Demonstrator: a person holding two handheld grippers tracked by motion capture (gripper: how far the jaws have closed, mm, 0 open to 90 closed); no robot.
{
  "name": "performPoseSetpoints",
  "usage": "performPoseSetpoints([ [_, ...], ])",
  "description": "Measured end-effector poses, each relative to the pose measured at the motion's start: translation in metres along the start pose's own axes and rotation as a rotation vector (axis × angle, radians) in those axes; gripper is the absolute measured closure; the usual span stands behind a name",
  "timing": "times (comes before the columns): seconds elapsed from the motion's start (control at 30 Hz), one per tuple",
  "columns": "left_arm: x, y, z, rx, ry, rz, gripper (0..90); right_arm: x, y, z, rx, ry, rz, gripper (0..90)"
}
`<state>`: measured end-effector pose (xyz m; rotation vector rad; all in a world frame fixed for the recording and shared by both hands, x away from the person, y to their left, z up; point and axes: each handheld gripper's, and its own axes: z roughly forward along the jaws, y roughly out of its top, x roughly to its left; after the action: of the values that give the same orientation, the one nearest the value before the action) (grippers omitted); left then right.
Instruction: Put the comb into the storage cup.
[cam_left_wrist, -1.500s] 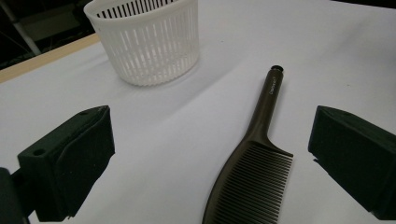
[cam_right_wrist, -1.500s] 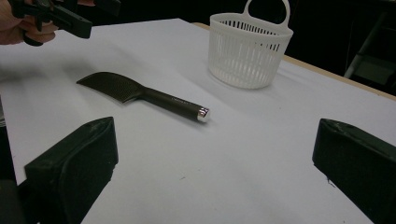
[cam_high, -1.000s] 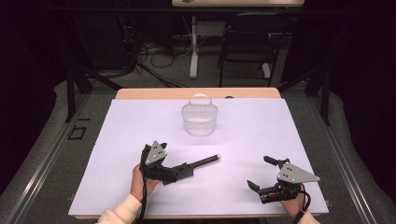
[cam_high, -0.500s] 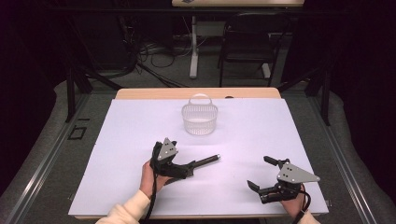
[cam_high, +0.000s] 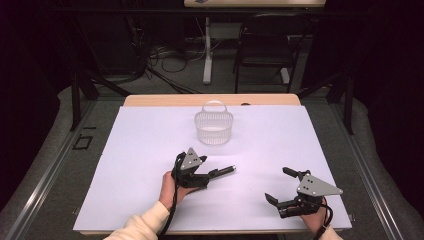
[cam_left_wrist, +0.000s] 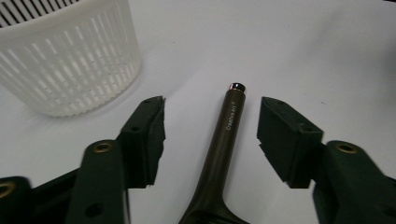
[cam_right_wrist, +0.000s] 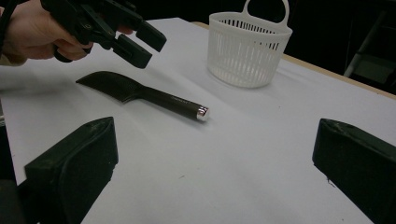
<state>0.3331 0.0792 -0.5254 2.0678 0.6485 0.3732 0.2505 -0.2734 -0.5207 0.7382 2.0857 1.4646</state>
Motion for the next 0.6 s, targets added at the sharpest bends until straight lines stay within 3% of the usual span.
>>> performPoseSetpoints([
  [0.33, -0.006, 0.003, 0.018, 0.051, -0.095, 0.03, 79.1, 0.0, 0.0, 0.0, 0.003, 0.001, 0.003, 0.0],
  [0.5, -0.009, 0.007, 0.027, 0.073, -0.114, 0.031, 89.5, 0.0, 0.0, 0.0, 0.001, -0.001, 0.002, 0.0],
  [0.6, -0.01, 0.011, 0.035, 0.084, -0.107, 0.029, 90.0, 0.0, 0.0, 0.0, 0.003, 0.0, 0.003, 0.0],
])
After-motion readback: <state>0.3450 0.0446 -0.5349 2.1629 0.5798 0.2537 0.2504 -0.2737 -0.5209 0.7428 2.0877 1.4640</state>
